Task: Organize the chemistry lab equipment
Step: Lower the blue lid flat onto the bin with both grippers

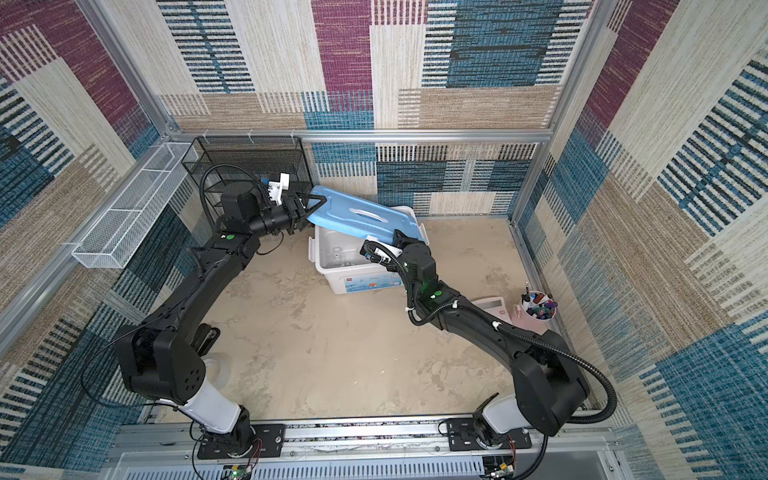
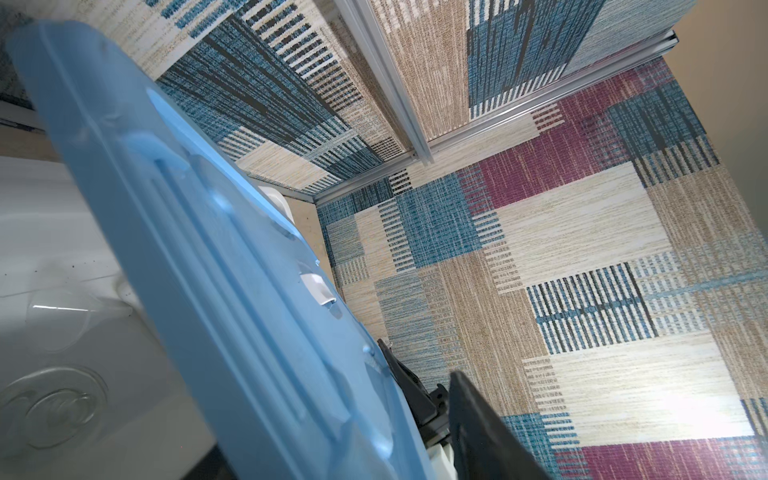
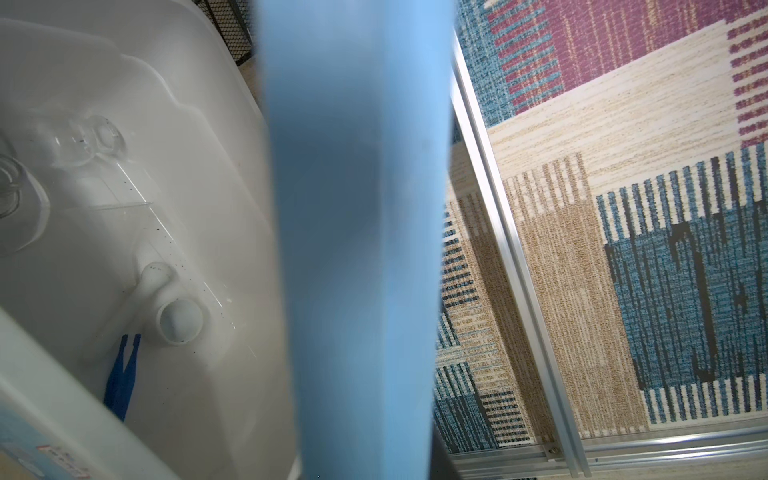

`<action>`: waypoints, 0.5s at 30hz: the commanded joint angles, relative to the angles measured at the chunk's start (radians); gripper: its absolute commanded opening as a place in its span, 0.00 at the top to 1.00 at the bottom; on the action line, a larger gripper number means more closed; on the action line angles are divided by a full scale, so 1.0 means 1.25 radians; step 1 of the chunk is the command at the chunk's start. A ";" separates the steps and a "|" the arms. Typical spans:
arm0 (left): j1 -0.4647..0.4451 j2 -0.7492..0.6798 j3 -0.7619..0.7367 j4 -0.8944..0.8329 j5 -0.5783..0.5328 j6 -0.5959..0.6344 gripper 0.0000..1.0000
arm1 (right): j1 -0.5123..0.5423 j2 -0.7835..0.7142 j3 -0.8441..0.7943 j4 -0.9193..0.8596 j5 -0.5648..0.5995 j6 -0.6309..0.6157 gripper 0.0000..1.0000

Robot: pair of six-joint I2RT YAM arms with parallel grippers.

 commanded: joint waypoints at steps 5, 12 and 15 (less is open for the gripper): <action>-0.002 -0.007 -0.088 0.132 0.007 -0.045 0.61 | -0.002 -0.003 -0.005 -0.004 -0.007 0.022 0.72; -0.003 -0.002 -0.131 0.170 0.021 -0.062 0.68 | -0.005 0.007 0.011 -0.060 -0.012 0.052 0.65; -0.003 -0.006 -0.146 0.171 0.015 -0.057 0.68 | -0.013 0.015 0.019 -0.084 -0.019 0.065 0.57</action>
